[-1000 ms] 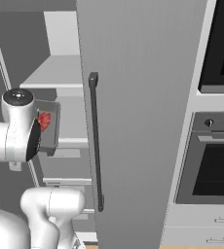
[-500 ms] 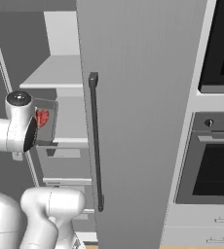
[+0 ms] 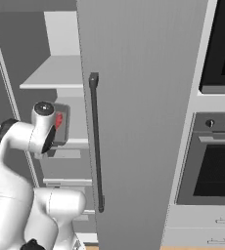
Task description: Take the meat container that has the steak and place it on the second highest rack of the freezer. Then take the vegetable container that has the potato and cucumber and place it on the highest rack of the freezer.
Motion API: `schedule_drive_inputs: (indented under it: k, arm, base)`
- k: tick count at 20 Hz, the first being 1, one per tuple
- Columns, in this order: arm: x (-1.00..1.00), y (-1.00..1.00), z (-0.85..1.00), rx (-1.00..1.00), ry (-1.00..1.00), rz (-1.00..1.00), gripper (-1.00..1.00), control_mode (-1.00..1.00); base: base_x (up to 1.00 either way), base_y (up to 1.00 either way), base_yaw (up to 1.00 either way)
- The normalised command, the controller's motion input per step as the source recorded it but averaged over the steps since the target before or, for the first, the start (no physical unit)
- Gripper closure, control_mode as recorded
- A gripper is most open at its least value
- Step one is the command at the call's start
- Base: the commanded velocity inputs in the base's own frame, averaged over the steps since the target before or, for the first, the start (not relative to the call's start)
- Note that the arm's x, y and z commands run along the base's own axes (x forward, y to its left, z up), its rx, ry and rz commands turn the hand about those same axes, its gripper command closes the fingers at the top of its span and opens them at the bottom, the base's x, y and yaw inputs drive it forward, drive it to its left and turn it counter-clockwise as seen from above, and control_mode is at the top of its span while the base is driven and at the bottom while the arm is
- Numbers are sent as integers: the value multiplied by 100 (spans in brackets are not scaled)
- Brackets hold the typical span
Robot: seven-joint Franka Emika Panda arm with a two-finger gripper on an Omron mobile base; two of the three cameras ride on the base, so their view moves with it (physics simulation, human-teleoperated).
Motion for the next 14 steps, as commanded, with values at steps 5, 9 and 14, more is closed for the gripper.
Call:
schedule_drive_inputs:
  k: [5,9,14]
  arm:
    - [76,37,-24,-13,2,-2,100,-100]
    - [76,27,-6,-23,6,-2,100,-100]
    - [80,-1,-7,-16,11,-1,100,-100]
  base:
    - [0,0,0]
    - [0,0,0]
    - [0,0,0]
